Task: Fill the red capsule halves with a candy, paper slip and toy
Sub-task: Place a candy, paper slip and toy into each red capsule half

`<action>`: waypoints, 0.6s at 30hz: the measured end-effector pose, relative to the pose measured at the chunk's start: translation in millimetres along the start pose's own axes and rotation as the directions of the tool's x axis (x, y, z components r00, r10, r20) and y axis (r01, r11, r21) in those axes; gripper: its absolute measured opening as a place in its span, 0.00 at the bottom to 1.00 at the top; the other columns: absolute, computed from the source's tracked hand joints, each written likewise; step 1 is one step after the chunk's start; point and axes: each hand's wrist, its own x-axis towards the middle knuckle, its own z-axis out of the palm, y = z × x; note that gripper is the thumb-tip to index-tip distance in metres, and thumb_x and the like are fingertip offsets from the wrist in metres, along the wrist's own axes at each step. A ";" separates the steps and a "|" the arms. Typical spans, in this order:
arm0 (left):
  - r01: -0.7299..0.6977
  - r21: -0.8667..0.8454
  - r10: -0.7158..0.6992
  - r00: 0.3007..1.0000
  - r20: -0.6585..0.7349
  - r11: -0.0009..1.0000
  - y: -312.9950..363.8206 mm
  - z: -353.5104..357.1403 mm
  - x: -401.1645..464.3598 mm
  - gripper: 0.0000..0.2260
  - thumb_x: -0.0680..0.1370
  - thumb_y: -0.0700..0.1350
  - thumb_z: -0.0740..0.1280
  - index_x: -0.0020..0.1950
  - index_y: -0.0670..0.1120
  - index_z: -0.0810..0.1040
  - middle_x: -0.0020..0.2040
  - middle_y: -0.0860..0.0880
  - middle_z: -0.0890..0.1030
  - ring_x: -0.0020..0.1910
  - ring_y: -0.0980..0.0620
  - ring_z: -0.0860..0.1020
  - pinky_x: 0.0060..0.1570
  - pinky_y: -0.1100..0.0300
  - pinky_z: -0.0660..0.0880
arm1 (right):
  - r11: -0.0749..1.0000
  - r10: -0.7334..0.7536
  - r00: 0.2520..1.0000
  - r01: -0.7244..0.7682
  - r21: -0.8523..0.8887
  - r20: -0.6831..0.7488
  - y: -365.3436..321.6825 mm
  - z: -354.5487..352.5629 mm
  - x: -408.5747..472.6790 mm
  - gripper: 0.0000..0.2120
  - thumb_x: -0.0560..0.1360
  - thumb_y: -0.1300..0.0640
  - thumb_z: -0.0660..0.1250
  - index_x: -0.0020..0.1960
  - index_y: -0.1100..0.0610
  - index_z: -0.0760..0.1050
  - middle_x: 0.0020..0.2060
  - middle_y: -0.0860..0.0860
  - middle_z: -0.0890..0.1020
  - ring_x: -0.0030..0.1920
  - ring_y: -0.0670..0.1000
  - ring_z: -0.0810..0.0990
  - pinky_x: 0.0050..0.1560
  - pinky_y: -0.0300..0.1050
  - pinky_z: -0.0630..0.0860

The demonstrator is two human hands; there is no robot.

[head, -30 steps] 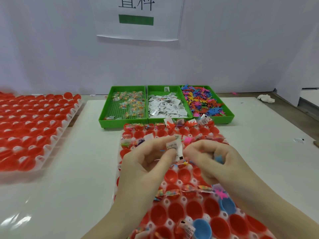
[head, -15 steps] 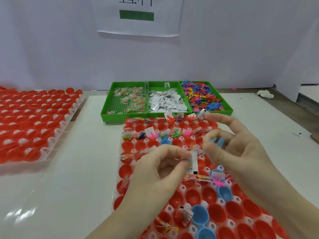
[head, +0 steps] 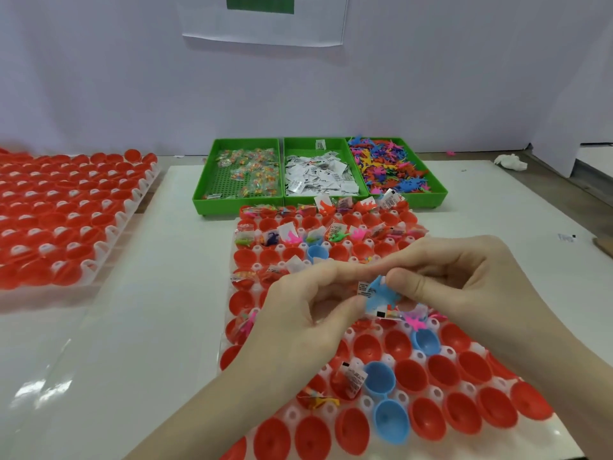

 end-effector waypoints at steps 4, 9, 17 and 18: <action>0.025 0.026 -0.026 0.999 0.048 0.999 -4.2 -1.1 -4.5 0.21 0.71 0.32 0.69 0.50 0.59 0.77 0.48 0.58 0.81 0.45 0.61 0.80 0.47 0.72 0.74 | 0.986 -0.025 0.999 0.018 -0.165 -0.046 7.2 0.2 -2.1 0.15 0.66 0.68 0.72 0.34 0.47 0.81 0.31 0.45 0.84 0.29 0.41 0.81 0.31 0.30 0.75; 0.057 0.081 -0.061 0.997 0.050 0.995 -11.0 1.7 -7.3 0.23 0.72 0.31 0.68 0.53 0.59 0.75 0.45 0.57 0.82 0.47 0.62 0.80 0.48 0.71 0.75 | 0.932 -0.117 0.991 0.086 -0.352 -0.066 19.8 7.9 -11.2 0.20 0.64 0.67 0.74 0.39 0.41 0.78 0.33 0.45 0.82 0.34 0.45 0.81 0.36 0.35 0.77; 0.143 0.151 -0.157 0.984 0.085 0.978 -26.1 11.3 -15.4 0.24 0.74 0.32 0.67 0.65 0.52 0.71 0.52 0.55 0.80 0.52 0.63 0.78 0.53 0.71 0.74 | 0.794 -0.218 0.975 0.149 -0.589 -0.047 51.9 13.2 -27.7 0.16 0.63 0.67 0.76 0.49 0.56 0.83 0.36 0.47 0.77 0.41 0.41 0.74 0.42 0.24 0.71; 0.152 0.146 -0.167 0.981 0.094 0.977 -27.0 12.5 -16.2 0.24 0.74 0.32 0.67 0.66 0.51 0.70 0.52 0.56 0.80 0.52 0.64 0.77 0.52 0.72 0.73 | 0.794 -0.211 0.976 0.140 -0.592 -0.052 53.0 13.8 -29.0 0.15 0.63 0.66 0.76 0.48 0.56 0.83 0.37 0.46 0.78 0.43 0.41 0.74 0.44 0.24 0.71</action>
